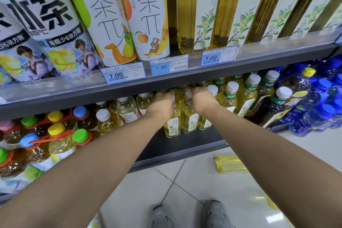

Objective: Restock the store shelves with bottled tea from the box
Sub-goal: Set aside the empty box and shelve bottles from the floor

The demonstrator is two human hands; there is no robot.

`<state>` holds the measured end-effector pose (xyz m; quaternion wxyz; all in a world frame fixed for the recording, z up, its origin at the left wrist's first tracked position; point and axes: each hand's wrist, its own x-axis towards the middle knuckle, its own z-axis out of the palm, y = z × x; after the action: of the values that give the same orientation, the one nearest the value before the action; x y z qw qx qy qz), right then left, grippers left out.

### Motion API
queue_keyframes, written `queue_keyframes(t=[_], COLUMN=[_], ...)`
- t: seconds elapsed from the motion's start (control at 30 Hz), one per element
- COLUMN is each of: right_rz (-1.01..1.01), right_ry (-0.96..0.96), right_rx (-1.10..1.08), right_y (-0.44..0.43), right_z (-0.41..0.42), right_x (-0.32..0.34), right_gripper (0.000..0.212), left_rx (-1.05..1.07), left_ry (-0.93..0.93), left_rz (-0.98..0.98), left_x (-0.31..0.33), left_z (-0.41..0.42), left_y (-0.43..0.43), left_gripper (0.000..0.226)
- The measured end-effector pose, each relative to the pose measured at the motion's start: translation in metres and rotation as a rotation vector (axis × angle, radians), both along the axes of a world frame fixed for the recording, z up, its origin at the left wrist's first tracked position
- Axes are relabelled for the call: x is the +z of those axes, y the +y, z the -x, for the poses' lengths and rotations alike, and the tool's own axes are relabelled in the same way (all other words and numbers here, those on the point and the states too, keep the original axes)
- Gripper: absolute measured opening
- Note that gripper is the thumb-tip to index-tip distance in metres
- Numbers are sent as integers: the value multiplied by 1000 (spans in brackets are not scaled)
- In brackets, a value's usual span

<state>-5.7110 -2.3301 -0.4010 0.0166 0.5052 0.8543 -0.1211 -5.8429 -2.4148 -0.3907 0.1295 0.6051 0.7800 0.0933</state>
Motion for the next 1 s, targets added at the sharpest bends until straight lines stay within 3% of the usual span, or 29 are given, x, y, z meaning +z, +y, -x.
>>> queue_keyframes(t=[0.17, 0.3, 0.43, 0.73, 1.0], right_rz=[22, 79, 48, 106, 235], right_ry=[60, 13, -25, -124, -116], right_rx=[6, -13, 16, -200, -525], right_y=[-8, -18, -43, -130, -187], right_z=[-9, -29, -78, -253, -427], right_x=[3, 30, 70, 120, 61], right_gripper=[40, 39, 47, 33, 42], left_rx=[-11, -29, -116, -493, -724], left_ry=[19, 162, 332, 231, 82], left_rz=[9, 56, 35, 112, 214], left_x=[-2, 6, 27, 76, 9], left_z=[-1, -10, -46, -204, -352], left_y=[-2, -19, -42, -72, -70], left_gripper=[36, 59, 48, 33, 39])
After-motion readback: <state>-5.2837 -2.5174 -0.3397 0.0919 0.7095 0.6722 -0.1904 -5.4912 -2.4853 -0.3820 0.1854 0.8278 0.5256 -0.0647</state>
